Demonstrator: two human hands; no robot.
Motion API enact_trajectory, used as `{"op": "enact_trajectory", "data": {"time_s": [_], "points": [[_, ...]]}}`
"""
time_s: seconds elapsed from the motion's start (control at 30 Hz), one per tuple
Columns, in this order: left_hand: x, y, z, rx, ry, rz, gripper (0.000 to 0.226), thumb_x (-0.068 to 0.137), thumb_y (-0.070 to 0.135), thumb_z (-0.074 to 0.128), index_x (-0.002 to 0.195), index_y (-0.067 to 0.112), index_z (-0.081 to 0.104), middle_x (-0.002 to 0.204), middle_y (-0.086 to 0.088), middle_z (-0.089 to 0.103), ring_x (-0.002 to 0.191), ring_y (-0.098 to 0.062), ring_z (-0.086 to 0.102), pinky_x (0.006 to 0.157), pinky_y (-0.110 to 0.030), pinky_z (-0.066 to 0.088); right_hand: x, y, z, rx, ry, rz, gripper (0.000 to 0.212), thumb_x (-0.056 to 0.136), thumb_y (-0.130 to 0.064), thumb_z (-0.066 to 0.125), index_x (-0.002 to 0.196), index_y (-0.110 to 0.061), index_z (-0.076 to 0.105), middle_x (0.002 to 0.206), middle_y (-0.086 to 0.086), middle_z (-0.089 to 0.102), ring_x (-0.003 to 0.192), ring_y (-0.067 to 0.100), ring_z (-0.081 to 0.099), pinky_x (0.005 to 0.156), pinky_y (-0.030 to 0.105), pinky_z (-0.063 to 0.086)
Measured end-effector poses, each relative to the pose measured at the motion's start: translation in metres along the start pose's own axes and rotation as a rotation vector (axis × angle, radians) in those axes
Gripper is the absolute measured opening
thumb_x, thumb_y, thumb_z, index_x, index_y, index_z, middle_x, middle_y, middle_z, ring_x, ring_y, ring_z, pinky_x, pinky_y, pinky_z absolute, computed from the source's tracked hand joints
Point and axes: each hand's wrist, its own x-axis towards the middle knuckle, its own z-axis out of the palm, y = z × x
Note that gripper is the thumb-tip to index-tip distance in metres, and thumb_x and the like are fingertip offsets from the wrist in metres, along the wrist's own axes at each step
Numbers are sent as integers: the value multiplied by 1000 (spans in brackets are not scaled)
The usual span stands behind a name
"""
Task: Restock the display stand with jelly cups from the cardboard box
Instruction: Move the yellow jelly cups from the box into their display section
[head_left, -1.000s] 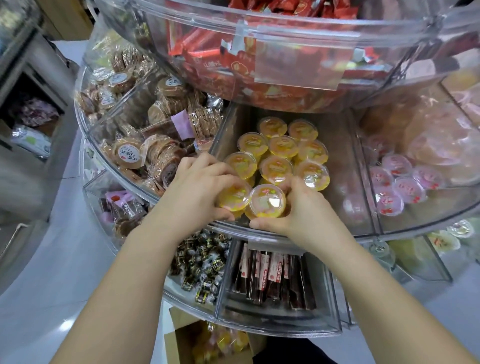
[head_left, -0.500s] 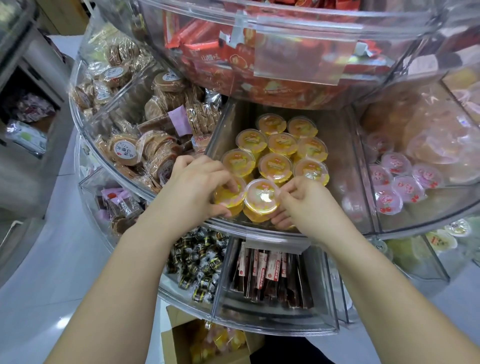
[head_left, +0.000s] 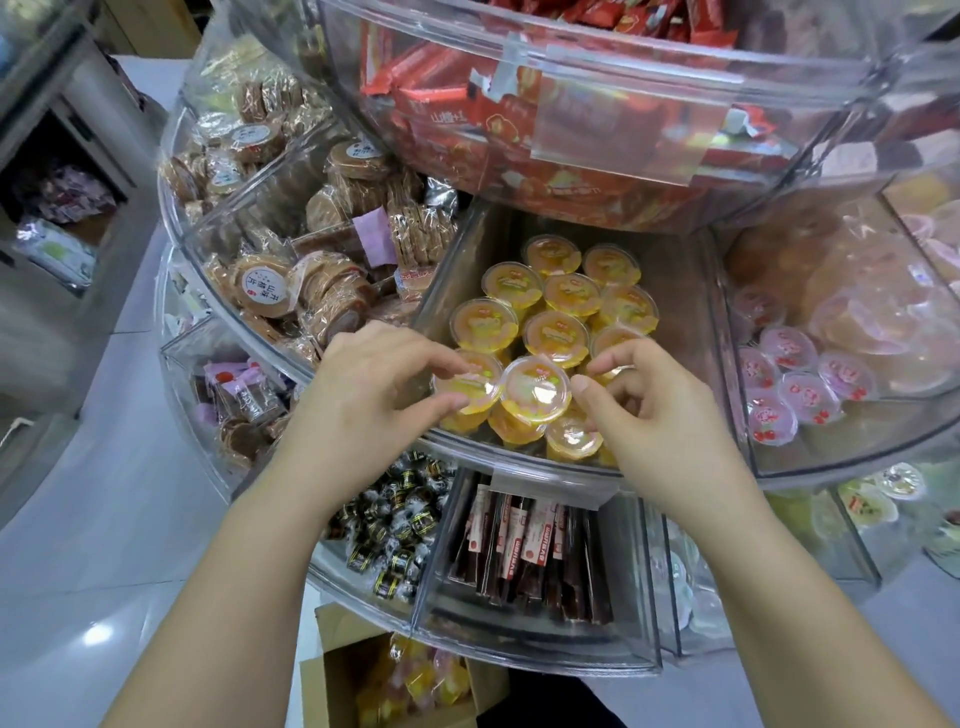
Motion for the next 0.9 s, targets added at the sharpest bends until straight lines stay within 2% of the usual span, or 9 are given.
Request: {"op": "enact_trajectory", "data": {"time_s": [0.1,0.2,0.27,0.47,0.57,0.67,0.77,0.83,0.9], "points": [[-31,3,-10,-103,156,-80,15,79,22,73,93,26,68,86,15,64,84,-9,58,80,-23,45,-18,-27,8,133,-107,-82,10,81,-41,56,86,-33,53,66,0,65,53,4,50,55,24,39],[-79,-4,-20,-188,264,-175,14,80,21,67,92,28,66,87,17,65,82,1,59,75,-7,41,-45,-49,36,201,-278,-167,6,83,-38,56,86,-34,53,69,-1,64,52,3,50,53,15,40],[-121,-14,-21,-242,318,-270,16,81,20,64,90,32,65,84,19,65,80,3,58,71,-4,37,-67,-52,67,206,-407,-187,6,83,-39,55,88,-37,53,71,-2,64,51,1,50,50,11,38],[-277,-87,46,-437,379,-827,22,86,19,64,84,41,66,81,20,66,74,1,56,67,-3,39,-140,15,206,-28,-845,-65,7,88,-30,57,94,-30,55,67,-5,62,52,-1,50,54,12,36],[-360,-133,119,-481,301,-1105,30,86,10,62,81,40,63,80,16,67,70,5,56,65,-4,40,-173,92,281,-236,-1000,37,11,88,-28,57,98,-24,57,70,-8,56,59,0,47,59,14,35],[-429,-172,205,-518,145,-1296,24,86,4,59,87,28,65,83,9,66,70,5,56,66,-5,42,-189,183,354,-464,-1152,183,24,90,-25,55,114,-18,56,91,-2,62,91,15,60,71,23,39],[-477,-205,292,-503,-71,-1373,19,87,3,56,101,9,66,93,-6,69,78,-11,59,64,1,35,-194,271,420,-635,-1217,241,31,91,-22,54,120,-11,54,117,11,63,110,28,57,82,29,42],[-496,-230,347,-496,-167,-1393,21,87,6,56,106,8,64,99,-8,69,89,-20,62,68,-8,37,-193,326,459,-726,-1208,204,29,91,-21,53,118,-9,56,117,15,63,107,32,58,77,29,42],[-505,-258,396,-436,-286,-1348,26,87,12,56,112,8,61,108,-11,67,101,-26,60,84,-23,40,-186,377,495,-785,-1195,167,29,91,-20,52,116,-7,57,116,17,63,106,33,58,77,30,44]]}}
